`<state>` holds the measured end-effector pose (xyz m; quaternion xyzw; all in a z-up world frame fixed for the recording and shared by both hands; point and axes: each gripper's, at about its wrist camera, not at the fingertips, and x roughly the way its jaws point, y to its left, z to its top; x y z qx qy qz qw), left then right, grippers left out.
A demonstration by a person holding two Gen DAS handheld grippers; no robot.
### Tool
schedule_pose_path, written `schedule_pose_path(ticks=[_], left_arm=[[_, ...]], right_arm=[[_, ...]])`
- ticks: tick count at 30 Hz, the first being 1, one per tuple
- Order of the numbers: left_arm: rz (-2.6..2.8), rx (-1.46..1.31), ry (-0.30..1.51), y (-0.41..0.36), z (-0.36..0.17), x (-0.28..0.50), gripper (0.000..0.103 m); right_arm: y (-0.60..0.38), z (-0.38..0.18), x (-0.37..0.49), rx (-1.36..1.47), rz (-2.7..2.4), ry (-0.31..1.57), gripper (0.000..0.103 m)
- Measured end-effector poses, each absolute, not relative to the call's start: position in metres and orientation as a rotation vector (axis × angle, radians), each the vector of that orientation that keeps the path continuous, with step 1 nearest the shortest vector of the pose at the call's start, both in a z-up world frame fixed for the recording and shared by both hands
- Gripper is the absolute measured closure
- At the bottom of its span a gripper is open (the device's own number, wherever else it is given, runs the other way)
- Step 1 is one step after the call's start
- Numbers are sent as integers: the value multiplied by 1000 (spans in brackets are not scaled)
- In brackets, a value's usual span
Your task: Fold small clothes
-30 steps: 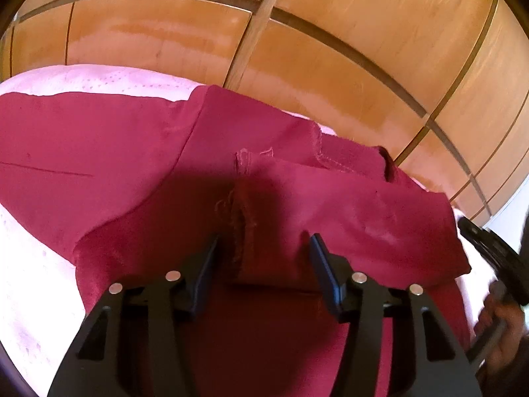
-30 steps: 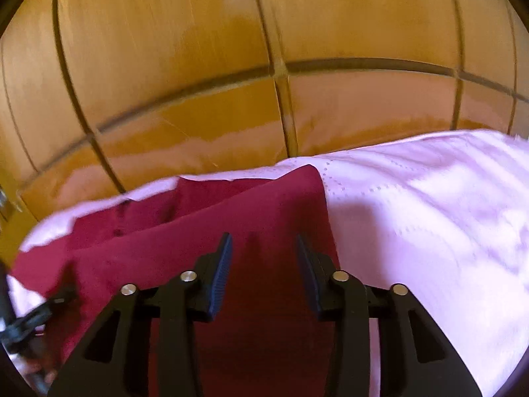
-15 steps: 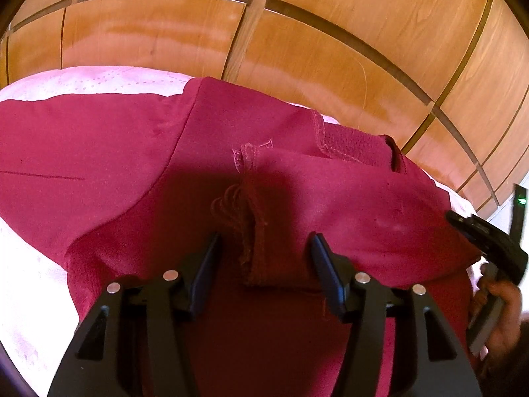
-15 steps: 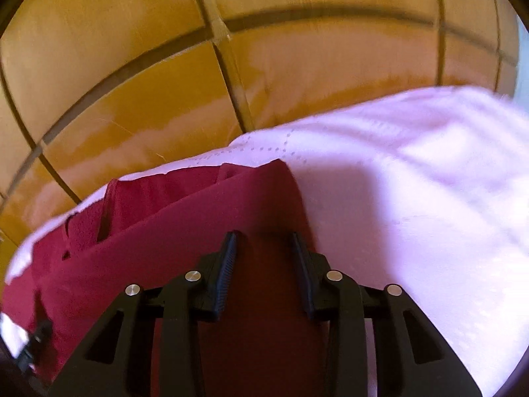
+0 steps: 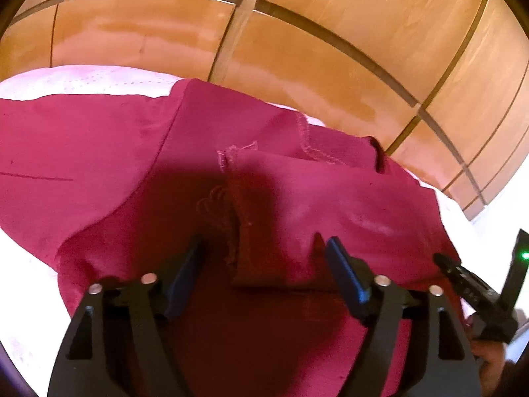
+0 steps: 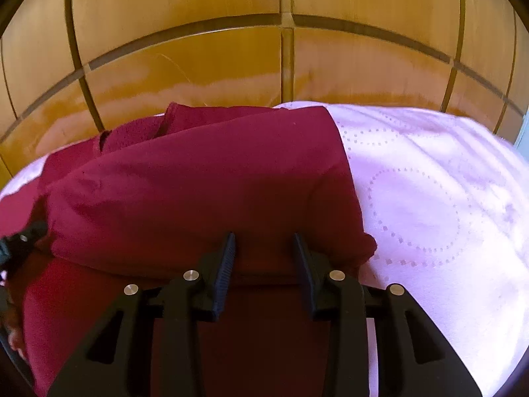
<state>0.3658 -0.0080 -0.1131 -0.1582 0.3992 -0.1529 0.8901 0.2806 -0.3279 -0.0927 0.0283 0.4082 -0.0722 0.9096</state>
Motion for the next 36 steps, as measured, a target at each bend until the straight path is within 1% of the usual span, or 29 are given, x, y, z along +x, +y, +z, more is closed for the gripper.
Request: schedule_pose_path(ticks=[2,3,4,6,11,12,13,15,16,23,24,25,26,28,29,30,31,33,36], left_arm=[[-311,-330,830,-7,-109,362,21],[-303,-333,830,-5,-106,358,17],[-298,-347,820,-1,-101,353,15],[-294,-379,783,11,-92,342,13],[-178,-450,699,73,-74,324,11],[-140,-459,687,88,-73,322,9],[-88,-471,676,107,-72,320,8],[0,-510,668,141,-73,317,7],[55,-546,663,163,-75,314,7],[352,-678,641,264,-89,299,8],[387,-718,640,279,-92,297,8],[395,-746,635,289,-95,295,8],[405,-780,629,299,-98,294,8],[419,-837,615,318,-104,294,11],[420,-859,606,324,-106,296,15],[422,-883,601,332,-110,298,25],[424,-891,606,331,-114,300,32],[421,-900,608,338,-117,305,39],[404,-904,594,348,-118,312,40]], right_arm=[[-328,-94,281,45,-156,837,67],[-328,-94,281,47,-155,836,67],[-330,-94,281,51,-154,834,67],[-332,-94,280,58,-151,829,67],[-332,-93,278,55,-153,827,67],[-332,-93,278,56,-153,826,67],[-332,-93,278,55,-153,825,65],[-330,-92,277,44,-162,816,63],[-329,-92,276,37,-169,809,60],[-329,-84,269,32,-180,788,60],[-329,-82,266,37,-177,791,57],[-328,-79,263,45,-168,796,51],[-327,-75,256,54,-146,798,50],[-322,-73,245,51,-111,800,49],[-318,-73,239,43,-93,807,49],[-316,-74,234,40,-82,812,49],[-316,-75,231,40,-81,813,49],[-320,-79,227,59,-97,814,49],[-333,-88,230,127,-128,840,49]])
